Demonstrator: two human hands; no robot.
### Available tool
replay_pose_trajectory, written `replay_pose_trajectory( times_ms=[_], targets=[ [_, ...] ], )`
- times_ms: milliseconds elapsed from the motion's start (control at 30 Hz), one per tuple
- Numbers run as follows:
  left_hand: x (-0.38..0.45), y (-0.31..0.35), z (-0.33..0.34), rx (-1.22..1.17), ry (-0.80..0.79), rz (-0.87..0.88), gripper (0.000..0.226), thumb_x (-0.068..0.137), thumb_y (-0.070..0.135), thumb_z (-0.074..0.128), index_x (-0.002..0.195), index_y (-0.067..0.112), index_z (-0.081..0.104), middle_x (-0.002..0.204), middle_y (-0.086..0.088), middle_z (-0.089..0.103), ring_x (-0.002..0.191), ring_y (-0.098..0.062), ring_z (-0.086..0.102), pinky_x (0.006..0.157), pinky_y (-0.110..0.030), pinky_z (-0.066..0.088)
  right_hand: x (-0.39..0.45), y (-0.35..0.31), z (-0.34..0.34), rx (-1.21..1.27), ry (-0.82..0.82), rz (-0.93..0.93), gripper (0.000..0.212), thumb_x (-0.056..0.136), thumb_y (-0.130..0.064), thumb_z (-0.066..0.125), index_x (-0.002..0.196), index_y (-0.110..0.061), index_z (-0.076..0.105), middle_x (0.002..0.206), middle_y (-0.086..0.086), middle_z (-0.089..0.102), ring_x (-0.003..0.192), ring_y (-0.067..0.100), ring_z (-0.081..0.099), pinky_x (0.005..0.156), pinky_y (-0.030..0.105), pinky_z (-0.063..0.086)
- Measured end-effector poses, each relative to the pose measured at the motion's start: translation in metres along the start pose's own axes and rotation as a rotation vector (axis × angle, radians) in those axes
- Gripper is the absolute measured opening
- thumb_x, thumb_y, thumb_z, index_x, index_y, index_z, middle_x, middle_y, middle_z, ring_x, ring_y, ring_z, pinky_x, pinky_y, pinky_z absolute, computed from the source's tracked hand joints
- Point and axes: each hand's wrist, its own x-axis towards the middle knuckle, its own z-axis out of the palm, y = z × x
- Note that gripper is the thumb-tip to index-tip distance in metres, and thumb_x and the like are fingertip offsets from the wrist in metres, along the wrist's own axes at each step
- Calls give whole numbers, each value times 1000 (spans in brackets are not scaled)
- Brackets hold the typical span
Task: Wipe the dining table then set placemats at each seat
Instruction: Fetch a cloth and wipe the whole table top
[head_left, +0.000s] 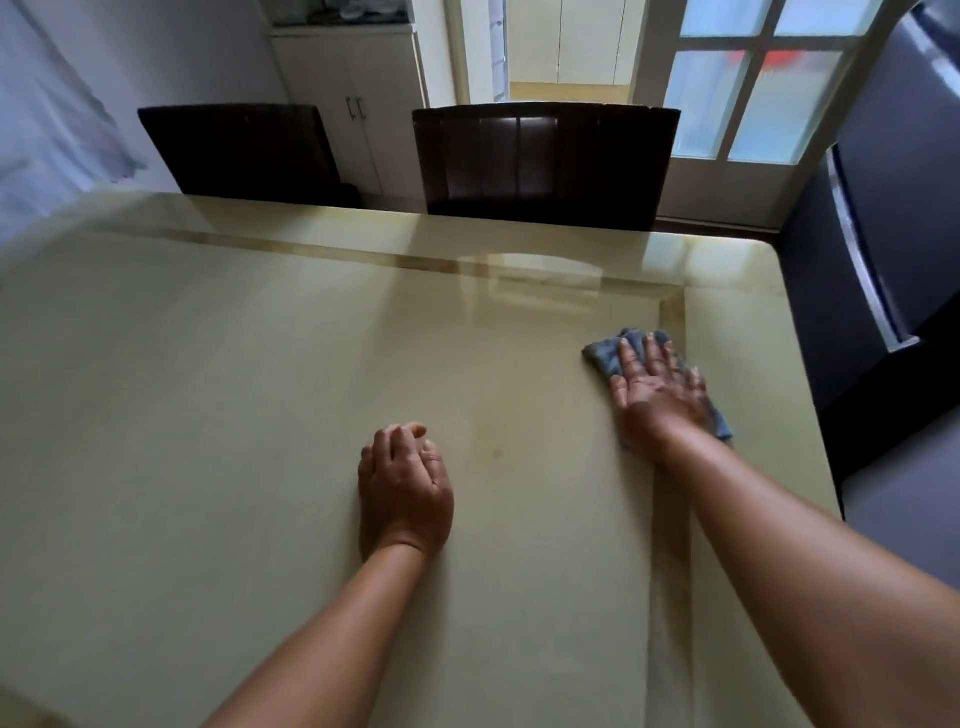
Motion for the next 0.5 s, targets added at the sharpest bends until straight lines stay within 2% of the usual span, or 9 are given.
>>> replay_pose_trajectory(
  times_ms=[100,267,367,433,500],
  targets=[
    [1,-4,-2,-12,-16,-1,44,85,28,31,108,4,59,111,-19,59,106,-37,51,99,-38,32,-20,-38,13,-10,-34,-93,57,99,-41,19,150,-28,-3,158,-4,-17,145,15,-16,117,38,-9],
    [1,-4,-12,-91,-2,63,63,78,39,20,106,1,62,109,-22,61,104,-37,54,98,-37,34,-103,-122,58,-14,-155,-570,61,97,-40,24,149,-31,-8,156,-7,-20,142,13,-23,113,34,-15],
    [1,-5,-17,-140,-12,57,67,73,42,19,104,2,63,109,-19,61,107,-35,52,99,-33,33,-105,-124,58,-71,-189,-664,63,97,-38,27,148,-33,-9,156,-10,-20,141,10,-25,113,33,-16],
    [2,-6,-14,-82,-27,59,68,73,43,17,104,3,63,110,-18,61,107,-35,51,99,-34,32,-89,-112,51,-66,-191,-726,58,98,-43,24,149,-36,-4,156,-13,-15,142,7,-20,114,32,-13],
    [6,-3,-9,14,-42,23,59,81,40,21,104,6,62,111,-18,60,107,-35,50,97,-36,33,-67,-98,40,-38,-190,-696,55,98,-49,19,149,-38,2,157,-16,-10,143,5,-14,115,32,-10]
  ],
)
